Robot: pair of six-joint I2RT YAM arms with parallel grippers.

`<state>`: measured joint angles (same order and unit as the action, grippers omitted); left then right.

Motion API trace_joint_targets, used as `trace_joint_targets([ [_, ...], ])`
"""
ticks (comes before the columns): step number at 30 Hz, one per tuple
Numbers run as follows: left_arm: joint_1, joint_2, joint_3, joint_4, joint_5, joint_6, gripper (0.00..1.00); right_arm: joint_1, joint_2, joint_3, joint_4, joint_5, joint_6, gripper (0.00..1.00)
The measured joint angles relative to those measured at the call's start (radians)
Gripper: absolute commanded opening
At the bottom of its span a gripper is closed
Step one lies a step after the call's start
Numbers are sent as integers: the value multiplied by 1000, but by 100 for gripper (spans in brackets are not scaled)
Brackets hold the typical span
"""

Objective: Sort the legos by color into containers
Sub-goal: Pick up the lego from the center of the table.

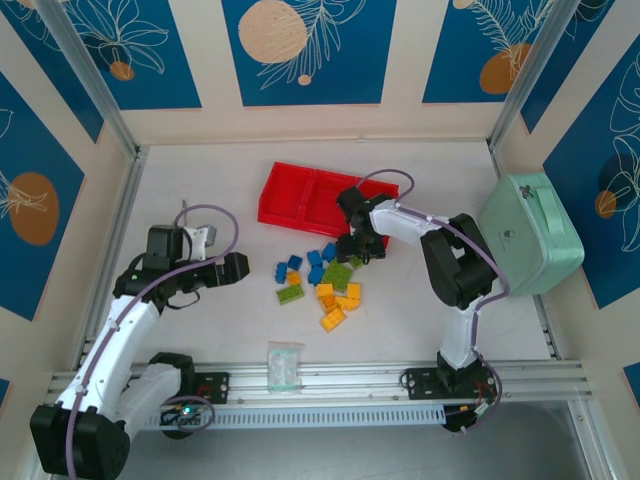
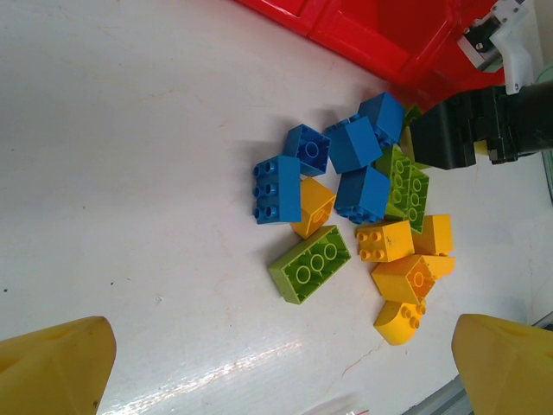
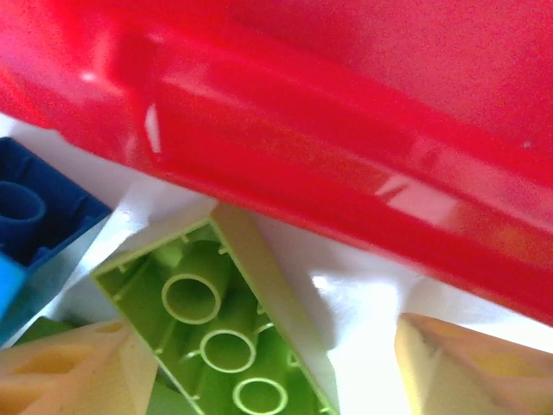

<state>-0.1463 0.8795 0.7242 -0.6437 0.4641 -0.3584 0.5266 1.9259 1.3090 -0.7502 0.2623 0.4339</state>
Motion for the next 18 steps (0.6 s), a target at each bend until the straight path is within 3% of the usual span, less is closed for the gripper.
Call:
trace_joint_targets([
  [5,0,0,0,0,0,0,99,-26,-39,-71,-3,2,21,57],
  [18,0,-1,-5,8,7,0,99,-23,-59,-47,-16,2,-13,56],
])
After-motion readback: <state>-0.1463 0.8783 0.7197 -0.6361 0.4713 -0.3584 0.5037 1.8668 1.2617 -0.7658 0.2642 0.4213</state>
